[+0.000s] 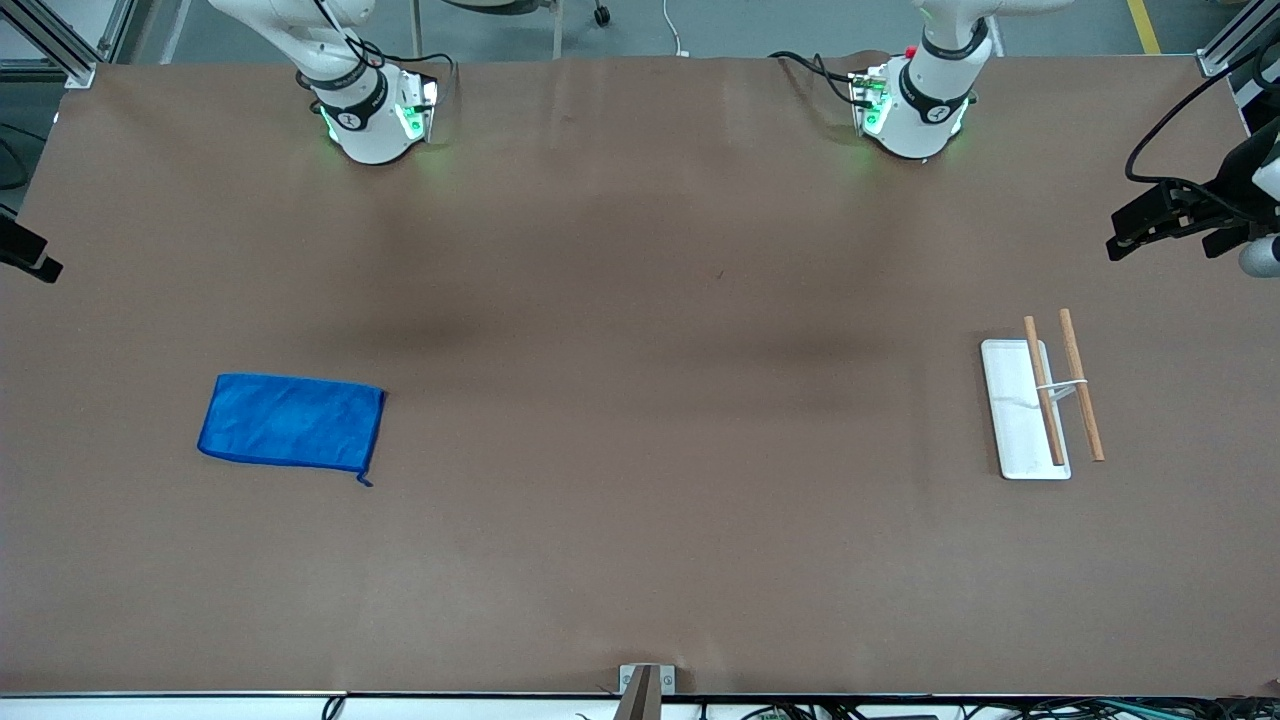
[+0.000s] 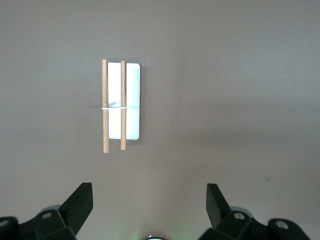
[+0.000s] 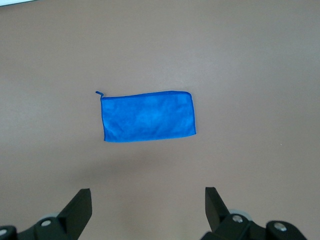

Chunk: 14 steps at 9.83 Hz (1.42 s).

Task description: Right arm passes towel to left arm to hang

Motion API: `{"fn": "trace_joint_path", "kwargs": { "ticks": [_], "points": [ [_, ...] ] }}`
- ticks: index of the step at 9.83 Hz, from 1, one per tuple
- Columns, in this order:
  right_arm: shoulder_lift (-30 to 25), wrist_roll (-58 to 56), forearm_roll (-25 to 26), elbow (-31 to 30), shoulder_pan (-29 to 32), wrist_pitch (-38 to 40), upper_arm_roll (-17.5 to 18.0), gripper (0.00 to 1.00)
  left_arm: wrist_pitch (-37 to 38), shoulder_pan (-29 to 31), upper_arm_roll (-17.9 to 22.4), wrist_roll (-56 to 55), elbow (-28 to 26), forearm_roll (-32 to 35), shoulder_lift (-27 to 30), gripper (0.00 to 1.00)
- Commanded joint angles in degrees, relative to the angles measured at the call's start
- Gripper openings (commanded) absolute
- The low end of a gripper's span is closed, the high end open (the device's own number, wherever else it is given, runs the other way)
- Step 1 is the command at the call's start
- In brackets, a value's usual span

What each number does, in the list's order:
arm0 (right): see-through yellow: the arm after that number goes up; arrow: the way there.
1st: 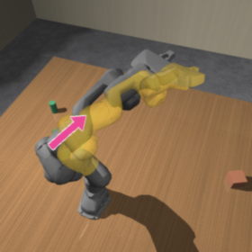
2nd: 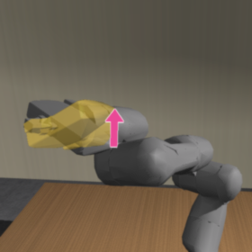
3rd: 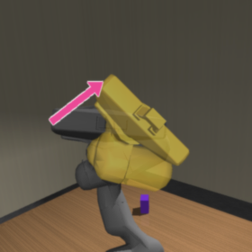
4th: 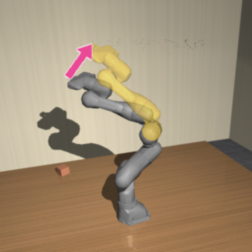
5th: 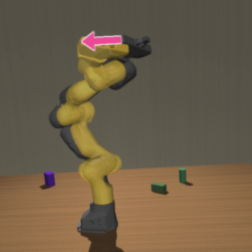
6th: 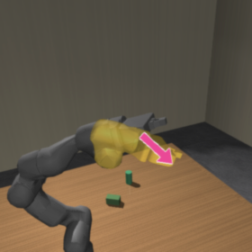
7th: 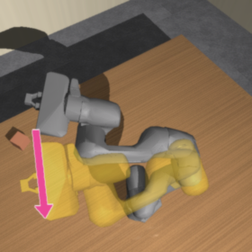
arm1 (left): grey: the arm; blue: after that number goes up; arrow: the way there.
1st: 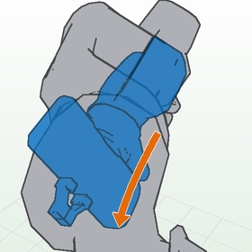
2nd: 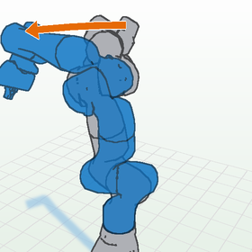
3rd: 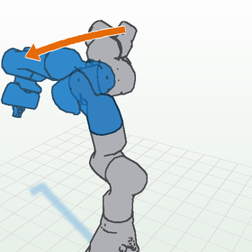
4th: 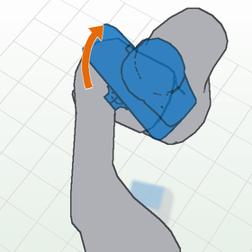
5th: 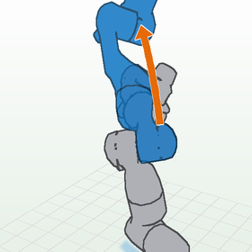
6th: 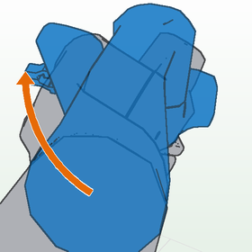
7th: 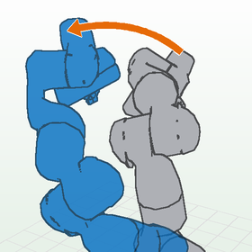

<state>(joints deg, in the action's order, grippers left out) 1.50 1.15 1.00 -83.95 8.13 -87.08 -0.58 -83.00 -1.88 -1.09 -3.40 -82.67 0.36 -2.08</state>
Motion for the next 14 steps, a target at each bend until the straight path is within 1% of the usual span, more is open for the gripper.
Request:
{"fn": "trace_joint_path", "kwargs": {
  "ticks": [1, 4, 14],
  "points": [
    [-0.7, -0.5, -0.6, -1.0, 0.4, -0.6, 0.1, 1.0, -0.3, 0.4, -0.1, -0.3, -2.2, 0.0, 0.3, 1.0],
    [-0.7, -0.6, -0.6, -1.0, 0.4, -0.6, 0.1, 1.0, -2.2, 0.6, 0.2, -0.1, -1.0, -0.1, 0.2, 1.0],
    [-0.7, -0.6, -0.6, -1.0, 0.6, -0.6, 0.1, 1.0, -2.3, 0.6, 0.0, -0.2, -1.0, -0.1, -0.9, 1.0]
  ]
}}
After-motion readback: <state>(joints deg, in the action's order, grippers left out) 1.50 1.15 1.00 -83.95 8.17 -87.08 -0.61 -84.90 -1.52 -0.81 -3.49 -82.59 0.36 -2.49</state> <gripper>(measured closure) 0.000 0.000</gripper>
